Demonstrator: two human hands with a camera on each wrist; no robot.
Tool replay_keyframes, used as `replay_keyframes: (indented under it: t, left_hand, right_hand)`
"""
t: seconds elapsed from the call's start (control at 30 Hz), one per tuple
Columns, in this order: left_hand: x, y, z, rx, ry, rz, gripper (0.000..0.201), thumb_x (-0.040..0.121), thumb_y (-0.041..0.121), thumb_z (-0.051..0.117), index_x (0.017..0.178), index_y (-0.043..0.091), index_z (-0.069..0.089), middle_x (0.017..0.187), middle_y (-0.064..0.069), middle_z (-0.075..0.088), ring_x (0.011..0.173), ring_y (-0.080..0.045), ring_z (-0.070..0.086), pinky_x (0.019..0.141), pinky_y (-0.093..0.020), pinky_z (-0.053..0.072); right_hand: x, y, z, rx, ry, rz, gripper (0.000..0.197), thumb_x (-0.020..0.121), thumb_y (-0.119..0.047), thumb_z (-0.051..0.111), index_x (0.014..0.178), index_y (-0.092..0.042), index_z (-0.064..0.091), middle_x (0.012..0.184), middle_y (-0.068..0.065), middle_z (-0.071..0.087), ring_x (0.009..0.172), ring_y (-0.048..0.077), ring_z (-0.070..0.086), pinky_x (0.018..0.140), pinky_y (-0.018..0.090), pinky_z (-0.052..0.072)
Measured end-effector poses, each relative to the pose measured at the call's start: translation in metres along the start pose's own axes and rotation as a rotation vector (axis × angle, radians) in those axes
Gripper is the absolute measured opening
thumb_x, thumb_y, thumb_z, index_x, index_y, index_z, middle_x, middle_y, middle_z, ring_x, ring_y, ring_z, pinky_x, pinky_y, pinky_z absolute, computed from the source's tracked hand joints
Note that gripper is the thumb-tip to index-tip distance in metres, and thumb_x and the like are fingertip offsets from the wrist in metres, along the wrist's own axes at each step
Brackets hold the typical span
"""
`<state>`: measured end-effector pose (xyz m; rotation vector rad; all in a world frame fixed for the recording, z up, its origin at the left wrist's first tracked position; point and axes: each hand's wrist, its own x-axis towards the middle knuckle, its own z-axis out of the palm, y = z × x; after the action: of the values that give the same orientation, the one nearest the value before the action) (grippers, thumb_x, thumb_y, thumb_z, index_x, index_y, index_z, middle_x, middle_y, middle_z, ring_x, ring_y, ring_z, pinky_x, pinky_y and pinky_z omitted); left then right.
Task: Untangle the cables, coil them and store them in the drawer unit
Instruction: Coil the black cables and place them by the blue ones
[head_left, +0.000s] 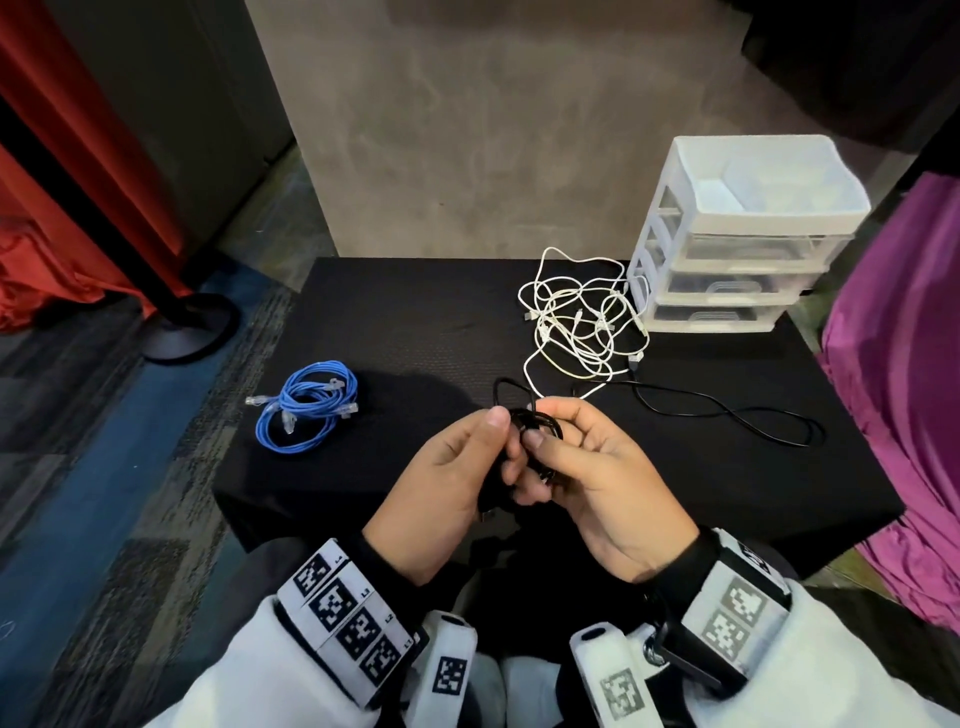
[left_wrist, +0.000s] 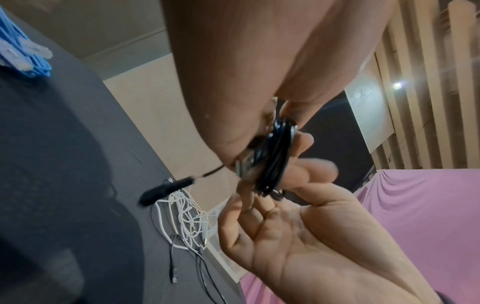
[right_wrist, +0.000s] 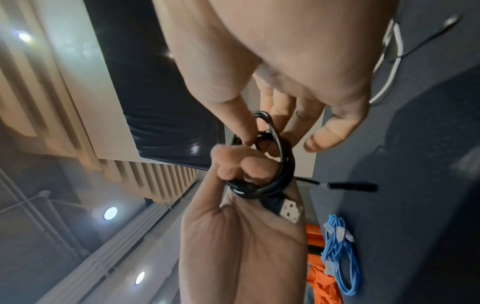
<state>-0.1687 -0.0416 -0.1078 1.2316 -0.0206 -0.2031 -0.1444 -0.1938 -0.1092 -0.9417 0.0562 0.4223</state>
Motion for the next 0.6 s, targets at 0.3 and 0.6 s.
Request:
replay_keyframes:
  t: [0.3, 0.6]
  left_hand:
    - [0.005, -0.011, -0.008, 0.54, 0.31, 0.193, 0.029, 0.105, 0.028, 0.051, 0.085, 0.01, 0.063, 0.068, 0.004, 0.065, 0.066, -0.01, 0.067, 0.067, -0.026, 0.055]
    - [0.007, -0.016, -0.002, 0.473, 0.284, 0.107, 0.034, 0.108, 0.029, 0.047, 0.086, 0.005, 0.057, 0.07, -0.005, 0.07, 0.066, -0.025, 0.072, 0.066, -0.032, 0.057]
  right_hand:
    - [0.002, 0.0, -0.009, 0.016, -0.083, 0.079, 0.033, 0.087, -0.006, 0.071, 0.12, -0.007, 0.062, 0.095, 0.018, 0.067, 0.089, 0.028, 0.067, 0.086, 0.04, 0.053]
    - [0.004, 0.003, -0.021, -0.404, -0.086, -0.101, 0.046, 0.093, 0.002, 0.071, 0.131, -0.018, 0.055, 0.096, 0.006, 0.07, 0.086, 0.026, 0.065, 0.091, 0.042, 0.054]
